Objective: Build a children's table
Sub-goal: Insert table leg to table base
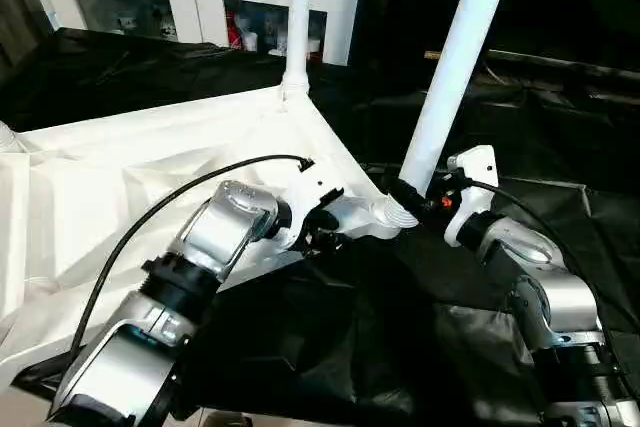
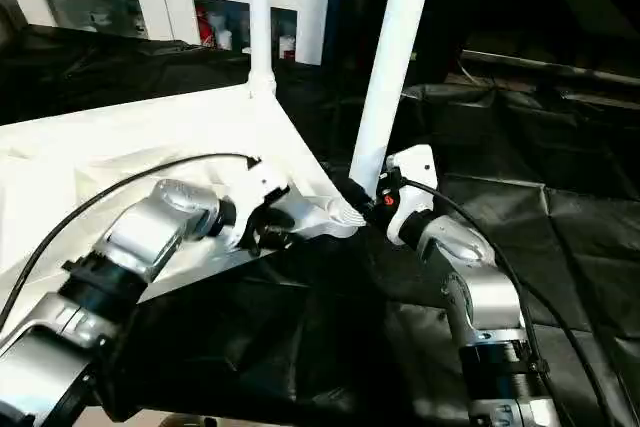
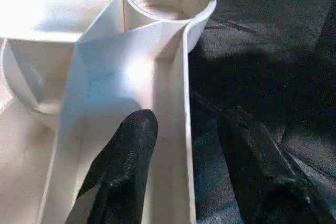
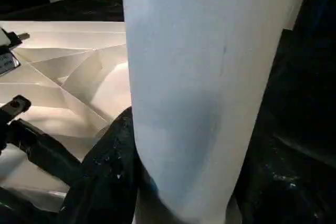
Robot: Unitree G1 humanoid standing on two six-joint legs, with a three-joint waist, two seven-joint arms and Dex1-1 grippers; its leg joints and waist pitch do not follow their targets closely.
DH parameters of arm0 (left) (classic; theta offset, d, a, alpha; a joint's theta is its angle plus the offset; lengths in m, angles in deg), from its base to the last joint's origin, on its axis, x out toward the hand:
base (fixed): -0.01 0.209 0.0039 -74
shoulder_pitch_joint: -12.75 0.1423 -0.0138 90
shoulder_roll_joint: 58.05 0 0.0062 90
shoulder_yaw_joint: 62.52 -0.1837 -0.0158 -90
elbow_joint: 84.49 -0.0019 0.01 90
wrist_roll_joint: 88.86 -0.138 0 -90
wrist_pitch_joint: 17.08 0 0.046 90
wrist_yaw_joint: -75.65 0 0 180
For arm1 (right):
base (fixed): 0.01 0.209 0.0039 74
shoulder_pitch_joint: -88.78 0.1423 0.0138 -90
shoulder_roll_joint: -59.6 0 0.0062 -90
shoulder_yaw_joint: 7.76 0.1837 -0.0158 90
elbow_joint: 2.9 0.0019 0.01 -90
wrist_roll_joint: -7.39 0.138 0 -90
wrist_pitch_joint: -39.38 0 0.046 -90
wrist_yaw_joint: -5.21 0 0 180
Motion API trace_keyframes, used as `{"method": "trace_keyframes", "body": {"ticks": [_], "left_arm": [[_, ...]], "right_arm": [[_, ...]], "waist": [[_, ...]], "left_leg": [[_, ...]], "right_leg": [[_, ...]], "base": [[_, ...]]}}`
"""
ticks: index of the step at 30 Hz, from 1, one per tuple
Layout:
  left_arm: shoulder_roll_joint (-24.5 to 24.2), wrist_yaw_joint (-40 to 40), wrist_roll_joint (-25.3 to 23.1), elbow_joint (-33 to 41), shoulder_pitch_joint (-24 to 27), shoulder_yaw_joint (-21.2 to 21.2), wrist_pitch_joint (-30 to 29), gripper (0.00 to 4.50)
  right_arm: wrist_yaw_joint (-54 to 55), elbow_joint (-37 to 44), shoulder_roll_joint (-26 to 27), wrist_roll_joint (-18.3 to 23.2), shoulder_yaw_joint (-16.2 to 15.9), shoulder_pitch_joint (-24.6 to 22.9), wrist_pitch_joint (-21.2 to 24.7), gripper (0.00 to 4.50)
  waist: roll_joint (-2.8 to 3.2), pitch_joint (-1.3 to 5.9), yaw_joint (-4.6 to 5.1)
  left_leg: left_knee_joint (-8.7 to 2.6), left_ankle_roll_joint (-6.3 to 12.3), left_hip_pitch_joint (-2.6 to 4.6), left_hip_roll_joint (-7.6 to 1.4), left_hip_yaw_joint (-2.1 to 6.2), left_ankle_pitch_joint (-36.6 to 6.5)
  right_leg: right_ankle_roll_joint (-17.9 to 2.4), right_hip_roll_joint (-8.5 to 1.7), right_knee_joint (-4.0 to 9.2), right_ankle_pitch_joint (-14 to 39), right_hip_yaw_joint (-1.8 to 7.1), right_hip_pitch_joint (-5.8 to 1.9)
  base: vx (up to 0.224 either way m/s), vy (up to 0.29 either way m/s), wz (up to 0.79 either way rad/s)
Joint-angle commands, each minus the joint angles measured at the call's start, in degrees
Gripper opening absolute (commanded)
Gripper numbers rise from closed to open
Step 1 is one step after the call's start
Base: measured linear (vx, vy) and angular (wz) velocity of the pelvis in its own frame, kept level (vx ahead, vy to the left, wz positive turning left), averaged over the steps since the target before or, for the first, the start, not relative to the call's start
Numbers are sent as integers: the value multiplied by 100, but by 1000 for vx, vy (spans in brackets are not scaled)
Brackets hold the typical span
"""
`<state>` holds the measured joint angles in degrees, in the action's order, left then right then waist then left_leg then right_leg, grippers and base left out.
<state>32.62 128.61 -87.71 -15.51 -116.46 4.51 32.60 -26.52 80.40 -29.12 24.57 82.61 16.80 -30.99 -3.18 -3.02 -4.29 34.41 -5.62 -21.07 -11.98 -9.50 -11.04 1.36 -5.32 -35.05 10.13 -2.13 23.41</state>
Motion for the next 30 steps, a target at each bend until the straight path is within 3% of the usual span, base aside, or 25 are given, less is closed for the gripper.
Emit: {"method": "trace_keyframes", "body": {"ticks": [1, 12, 14, 18, 19, 24, 25, 29, 30], "left_arm": [[-4, -81, -95, 67, 1, -46, -6, 188], [-37, -94, -52, 71, 9, -6, -22, 98], [-54, -70, -45, 76, 23, -24, -16, 61], [-112, 3, -54, 113, 75, -84, 20, 47], [-136, 29, -59, 131, 93, -106, 32, 19], [-237, 143, -68, 205, 177, -170, 145, 2], [-383, 308, -21, 292, 316, -171, 297, 0], [-521, 525, 45, 316, 458, -131, 728, 0], [-635, 691, 139, 352, 575, -52, 923, 0]], "right_arm": [[16, 157, -26, -2, 54, 8, -50, 193], [35, 137, 23, 55, 82, 59, -38, 193], [36, 119, 27, 84, 110, 81, -18, 193], [46, 42, 88, 287, 251, 217, 157, 193], [-1, 28, 102, 363, 277, 251, 205, 193], [-210, -65, 56, 485, 265, 346, 367, 193], [-497, -318, -122, 416, 102, 473, 543, 193], [-719, -540, -255, 301, -45, 548, 550, 193], [-856, -725, -315, 247, -117, 610, 527, 193]], "waist": [[40, 380, 7], [44, 381, 8], [37, 378, 9], [45, 383, 10], [43, 383, 18], [23, 381, 43], [20, 371, 49], [24, 366, 71], [-7, 372, 64]], "left_leg": [[-447, 76, 45, -40, -65, -818], [-449, 77, 48, -39, -66, -823], [-451, 66, 43, -38, -65, -826], [-449, 74, 53, -40, -66, -817], [-457, 77, 45, -37, -61, -836], [-457, 71, 39, -40, -59, -890], [-461, 79, 44, -45, -66, -901], [-462, 45, 37, -44, -71, -996], [-456, 60, 43, -49, -67, -955]], "right_leg": [[-1328, -157, 340, 598, 140, -309], [-1341, -156, 338, 579, 139, -306], [-1332, -154, 337, 582, 139, -309], [-1338, -153, 334, 559, 141, -298], [-1336, -155, 333, 579, 138, -310], [-1321, -161, 341, 717, 136, -317], [-1306, -164, 361, 788, 137, -294], [-1260, -167, 380, 1017, 139, -288], [-1270, -172, 368, 991, 135, -278]], "base": [[0, 0, 0], [0, 0, 0], [0, 0, 0], [0, 0, 0], [0, 0, 0], [0, 0, 0], [0, 0, 0], [0, 0, 0], [0, 0, 0]]}}
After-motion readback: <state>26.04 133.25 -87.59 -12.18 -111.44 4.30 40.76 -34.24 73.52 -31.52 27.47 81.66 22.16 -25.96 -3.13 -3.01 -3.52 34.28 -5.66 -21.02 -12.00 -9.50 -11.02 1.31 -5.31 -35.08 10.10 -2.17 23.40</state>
